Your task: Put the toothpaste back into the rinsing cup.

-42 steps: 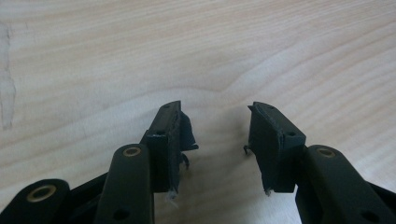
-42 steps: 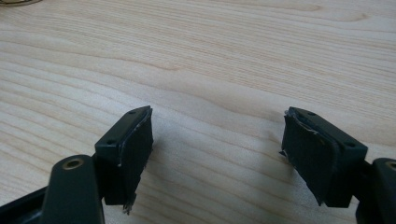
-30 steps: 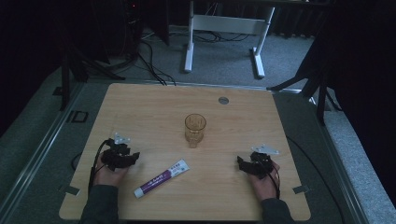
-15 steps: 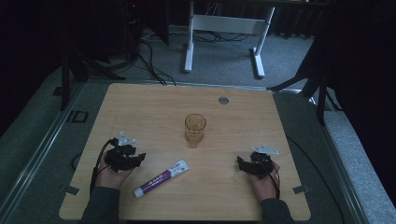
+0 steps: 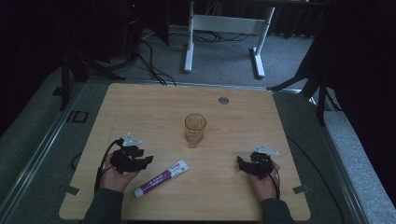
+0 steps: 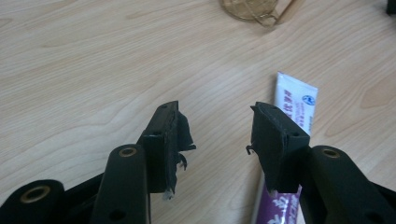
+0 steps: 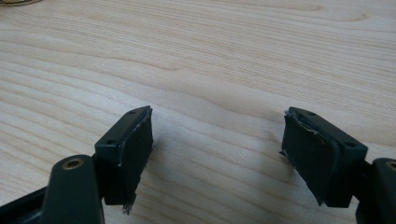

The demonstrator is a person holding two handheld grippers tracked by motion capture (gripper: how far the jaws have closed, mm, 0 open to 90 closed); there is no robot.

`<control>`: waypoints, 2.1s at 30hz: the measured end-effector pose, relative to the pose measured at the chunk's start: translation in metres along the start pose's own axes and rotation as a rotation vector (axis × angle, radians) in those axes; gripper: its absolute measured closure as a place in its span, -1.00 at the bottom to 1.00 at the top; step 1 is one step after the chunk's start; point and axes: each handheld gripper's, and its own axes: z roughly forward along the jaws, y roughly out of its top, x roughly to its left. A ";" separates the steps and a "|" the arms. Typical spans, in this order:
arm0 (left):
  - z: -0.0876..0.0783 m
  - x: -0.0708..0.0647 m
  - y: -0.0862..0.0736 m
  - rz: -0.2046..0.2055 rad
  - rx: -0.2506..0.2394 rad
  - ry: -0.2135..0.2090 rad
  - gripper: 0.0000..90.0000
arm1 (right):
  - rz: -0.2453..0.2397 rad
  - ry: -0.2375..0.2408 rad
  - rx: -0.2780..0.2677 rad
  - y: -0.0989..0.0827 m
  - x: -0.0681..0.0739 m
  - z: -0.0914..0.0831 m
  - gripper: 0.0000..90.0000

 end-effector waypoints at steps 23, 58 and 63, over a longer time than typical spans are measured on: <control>0.007 -0.033 0.006 0.126 0.083 0.015 0.15 | 0.002 0.000 0.000 0.000 0.000 0.000 -0.45; 0.025 -0.063 0.009 0.230 0.247 0.016 0.13 | 0.000 0.000 0.000 0.000 0.000 0.000 -0.45; 0.028 -0.067 0.009 0.238 0.269 0.014 0.13 | 0.001 0.000 0.000 0.000 0.000 0.000 -0.45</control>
